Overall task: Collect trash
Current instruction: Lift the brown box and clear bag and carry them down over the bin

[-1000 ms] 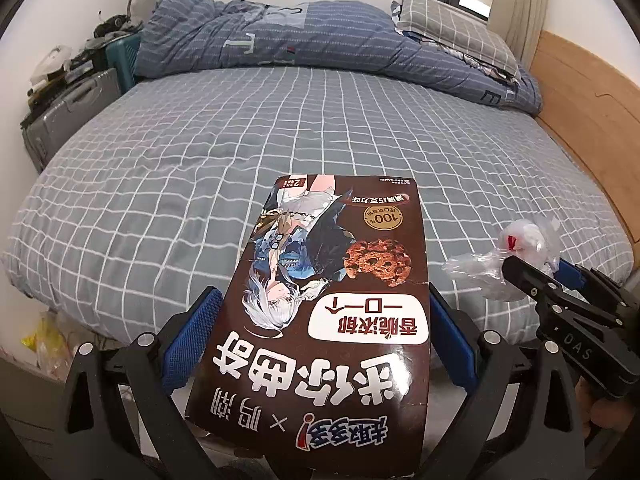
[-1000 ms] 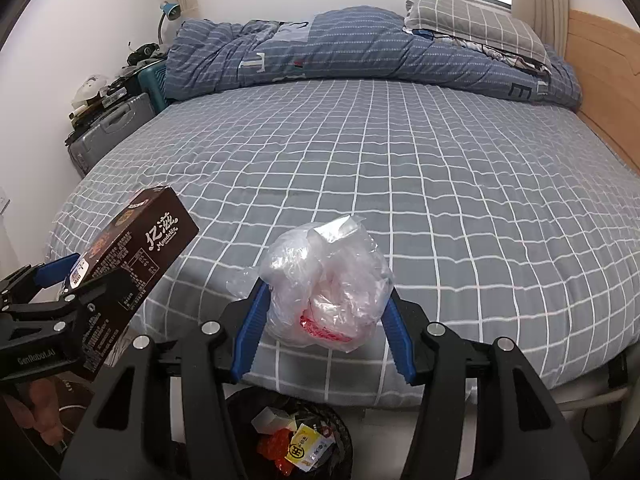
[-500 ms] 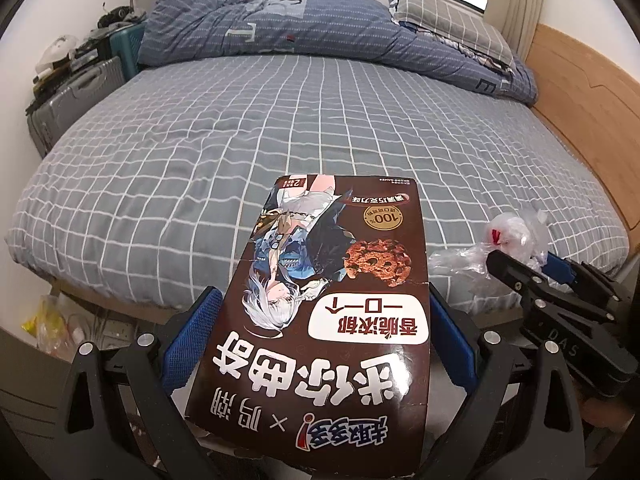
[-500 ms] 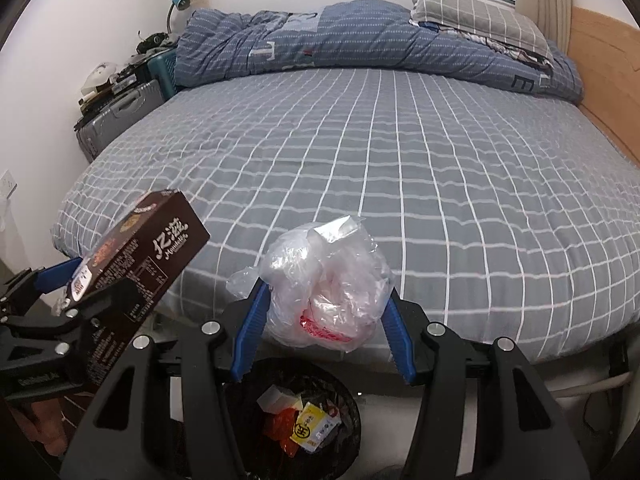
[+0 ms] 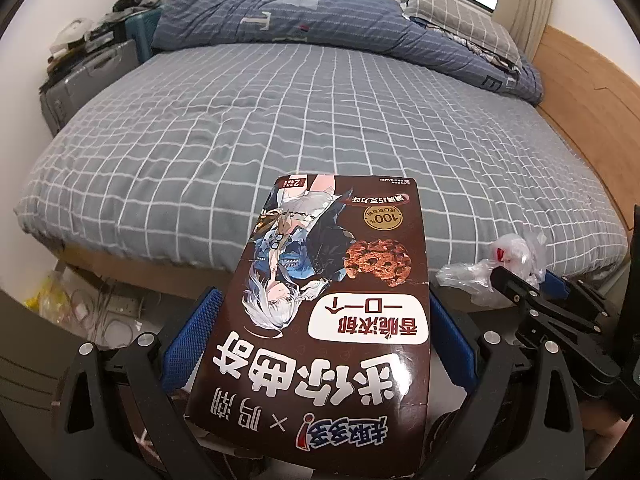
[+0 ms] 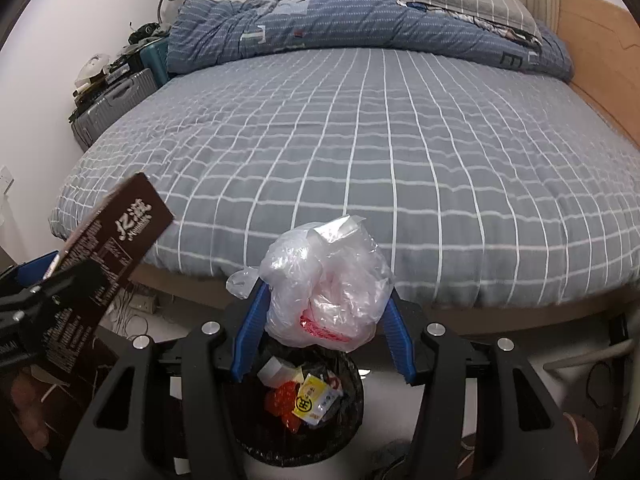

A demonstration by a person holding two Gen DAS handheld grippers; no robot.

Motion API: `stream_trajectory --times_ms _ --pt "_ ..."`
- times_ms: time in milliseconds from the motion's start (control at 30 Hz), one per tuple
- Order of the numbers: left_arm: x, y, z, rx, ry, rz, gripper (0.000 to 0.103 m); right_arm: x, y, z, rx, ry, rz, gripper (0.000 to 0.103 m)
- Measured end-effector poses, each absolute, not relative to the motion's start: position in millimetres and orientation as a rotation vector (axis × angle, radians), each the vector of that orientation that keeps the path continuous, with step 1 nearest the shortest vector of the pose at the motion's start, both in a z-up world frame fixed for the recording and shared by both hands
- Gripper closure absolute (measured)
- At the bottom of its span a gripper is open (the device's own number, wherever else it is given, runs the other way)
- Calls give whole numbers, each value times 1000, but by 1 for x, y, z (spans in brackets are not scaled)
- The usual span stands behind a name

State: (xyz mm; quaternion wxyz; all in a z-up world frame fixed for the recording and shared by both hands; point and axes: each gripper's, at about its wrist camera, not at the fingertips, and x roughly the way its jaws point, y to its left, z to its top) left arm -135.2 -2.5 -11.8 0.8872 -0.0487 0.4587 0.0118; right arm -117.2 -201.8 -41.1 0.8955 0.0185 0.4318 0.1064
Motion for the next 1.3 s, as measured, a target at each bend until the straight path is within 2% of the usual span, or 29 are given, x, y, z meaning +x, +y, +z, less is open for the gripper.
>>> stream_trajectory --times_ms 633,1300 --pt "-176 -14 -43 -90 1058 10 8 -167 -215 -71 28 981 161 51" --pt "-172 -26 -114 -87 1205 -3 8 -166 -226 -92 50 1029 156 51"
